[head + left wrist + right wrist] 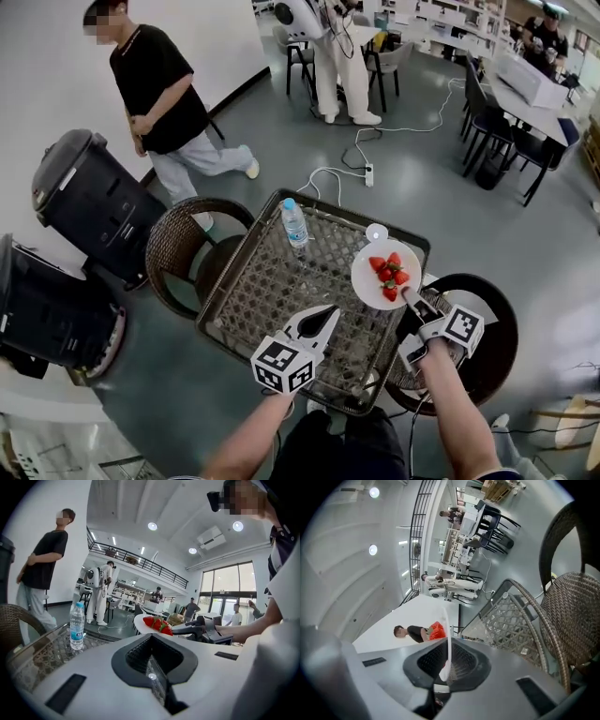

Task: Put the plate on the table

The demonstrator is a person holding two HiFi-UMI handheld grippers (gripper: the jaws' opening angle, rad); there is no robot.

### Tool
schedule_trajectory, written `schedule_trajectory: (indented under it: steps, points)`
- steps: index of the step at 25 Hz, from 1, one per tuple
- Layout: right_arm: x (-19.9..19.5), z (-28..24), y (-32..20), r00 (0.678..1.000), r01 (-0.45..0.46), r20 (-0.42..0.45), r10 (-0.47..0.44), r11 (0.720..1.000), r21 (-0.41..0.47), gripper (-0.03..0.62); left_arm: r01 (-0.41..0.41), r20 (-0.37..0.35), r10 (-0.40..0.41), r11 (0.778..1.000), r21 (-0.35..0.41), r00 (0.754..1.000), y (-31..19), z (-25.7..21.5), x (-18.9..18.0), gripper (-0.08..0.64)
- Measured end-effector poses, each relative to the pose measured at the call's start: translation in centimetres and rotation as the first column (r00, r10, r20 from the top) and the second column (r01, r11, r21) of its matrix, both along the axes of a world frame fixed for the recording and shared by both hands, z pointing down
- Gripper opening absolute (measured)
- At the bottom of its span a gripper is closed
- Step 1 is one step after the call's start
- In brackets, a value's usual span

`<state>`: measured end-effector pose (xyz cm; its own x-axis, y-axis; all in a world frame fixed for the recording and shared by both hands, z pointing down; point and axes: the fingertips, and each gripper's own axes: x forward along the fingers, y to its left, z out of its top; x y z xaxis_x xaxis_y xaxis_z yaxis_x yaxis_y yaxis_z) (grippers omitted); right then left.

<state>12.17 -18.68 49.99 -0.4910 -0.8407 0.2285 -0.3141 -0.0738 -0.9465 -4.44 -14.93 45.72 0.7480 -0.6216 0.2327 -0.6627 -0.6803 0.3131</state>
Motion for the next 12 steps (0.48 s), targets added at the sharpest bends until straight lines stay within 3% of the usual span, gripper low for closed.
schedule_trajectory:
  steps: [12]
  points:
    - [2.8,6.5,-7.1,0.998,0.042,-0.033,-0.046,0.995,-0.087,0.014,0.008,0.055,-0.005,0.998,-0.055,0.998,-4.9,5.2,3.6,0.006]
